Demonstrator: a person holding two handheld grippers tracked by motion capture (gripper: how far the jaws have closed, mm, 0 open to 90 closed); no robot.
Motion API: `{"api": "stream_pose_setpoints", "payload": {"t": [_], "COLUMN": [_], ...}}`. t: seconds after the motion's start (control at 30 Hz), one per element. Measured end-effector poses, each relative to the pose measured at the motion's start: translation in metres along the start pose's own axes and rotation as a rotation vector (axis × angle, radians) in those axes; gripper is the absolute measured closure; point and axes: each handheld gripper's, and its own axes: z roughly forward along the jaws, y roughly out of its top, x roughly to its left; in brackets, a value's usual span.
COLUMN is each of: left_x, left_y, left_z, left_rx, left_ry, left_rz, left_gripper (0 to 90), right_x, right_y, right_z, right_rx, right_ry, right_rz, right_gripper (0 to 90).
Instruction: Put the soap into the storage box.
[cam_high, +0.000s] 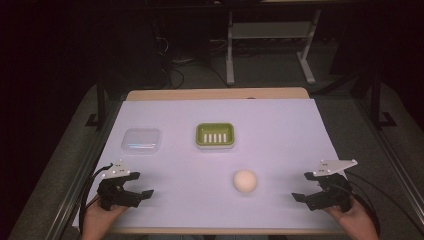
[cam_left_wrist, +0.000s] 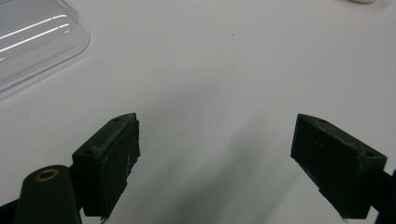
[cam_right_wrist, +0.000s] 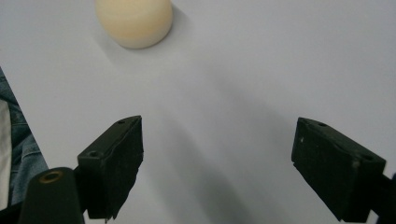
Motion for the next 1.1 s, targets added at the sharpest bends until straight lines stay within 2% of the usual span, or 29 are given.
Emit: {"api": "stream_pose_setpoints", "payload": {"t": [0.07, 0.23, 0.27, 0.37, 0.73, 1.1], "left_x": [-0.001, 0.0, -0.001, -0.001, -0.001, 0.002], "left_y": [0.0, 0.0, 0.0, -0.001, -0.001, -0.002], "left_z": [-0.001, -0.004, -0.003, -0.004, -0.004, -0.004], "left_rx": [-0.005, -0.019, -0.031, -0.028, -0.016, -0.008], "left_ry": [0.004, 0.014, 0.01, 0.006, 0.008, -0.003], "left_rz": [-0.003, -0.001, -0.017, -0.012, 0.002, 0.001], "left_gripper": [14.8, 14.9, 14.9, 14.9, 15.1, 15.1], "right_x": [0.001, 0.008, 0.009, 0.013, 0.021, 0.026], "right_y": [0.002, 0.016, 0.018, 0.027, 0.06, 0.071], "right_z": [0.001, 0.01, 0.011, 0.016, 0.028, 0.042], "right_rx": [0.002, 0.032, 0.036, 0.046, 0.088, 0.108], "right_ry": [0.003, 0.025, 0.03, 0.049, 0.07, 0.096], "right_rz": [0.004, -0.036, -0.043, -0.066, -0.135, -0.159], "right_gripper": [15.9, 15.6, 15.6, 15.6, 17.0, 16.2]}}
